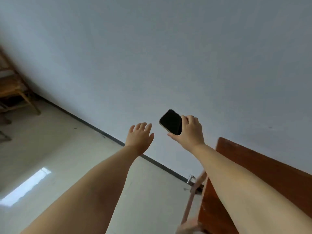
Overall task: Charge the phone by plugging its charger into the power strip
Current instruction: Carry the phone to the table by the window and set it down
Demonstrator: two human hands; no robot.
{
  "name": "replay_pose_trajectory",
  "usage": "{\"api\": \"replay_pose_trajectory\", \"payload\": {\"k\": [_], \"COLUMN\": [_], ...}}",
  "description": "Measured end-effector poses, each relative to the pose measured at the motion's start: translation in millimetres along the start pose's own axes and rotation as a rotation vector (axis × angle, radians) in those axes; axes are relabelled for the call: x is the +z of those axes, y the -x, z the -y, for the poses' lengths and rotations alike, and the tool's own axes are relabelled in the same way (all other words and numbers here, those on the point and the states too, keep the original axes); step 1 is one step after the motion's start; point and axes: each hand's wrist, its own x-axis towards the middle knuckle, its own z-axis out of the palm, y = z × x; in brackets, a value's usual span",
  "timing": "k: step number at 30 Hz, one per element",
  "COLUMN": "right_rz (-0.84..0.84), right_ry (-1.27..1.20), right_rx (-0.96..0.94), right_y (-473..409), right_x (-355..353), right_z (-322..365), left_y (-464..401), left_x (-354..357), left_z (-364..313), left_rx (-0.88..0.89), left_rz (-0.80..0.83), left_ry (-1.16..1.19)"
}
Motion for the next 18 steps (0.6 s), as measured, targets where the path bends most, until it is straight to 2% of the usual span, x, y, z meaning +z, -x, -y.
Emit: {"api": "replay_pose_trajectory", "payload": {"k": [6, 11, 18], "right_rz": [0.084, 0.163, 0.219], "right_ry": [-0.063, -0.097, -0.105], "right_rx": [-0.166, -0.4, -0.716], "right_y": [-42.0, -83.3, -128.4], "right_x": [51.3, 99.2, 161.2], "right_z": [163.7, 315.2, 477.0], "left_y": [46.1, 100.7, 142.5], "left_x": [-46.6, -79.4, -99.3], "left_z": [172.4, 310.2, 448.6], "left_rx": [-0.191, -0.458, -0.753], "left_rz": [-0.034, -0.091, -0.143], "left_ry": [-0.061, -0.071, -0.078]}}
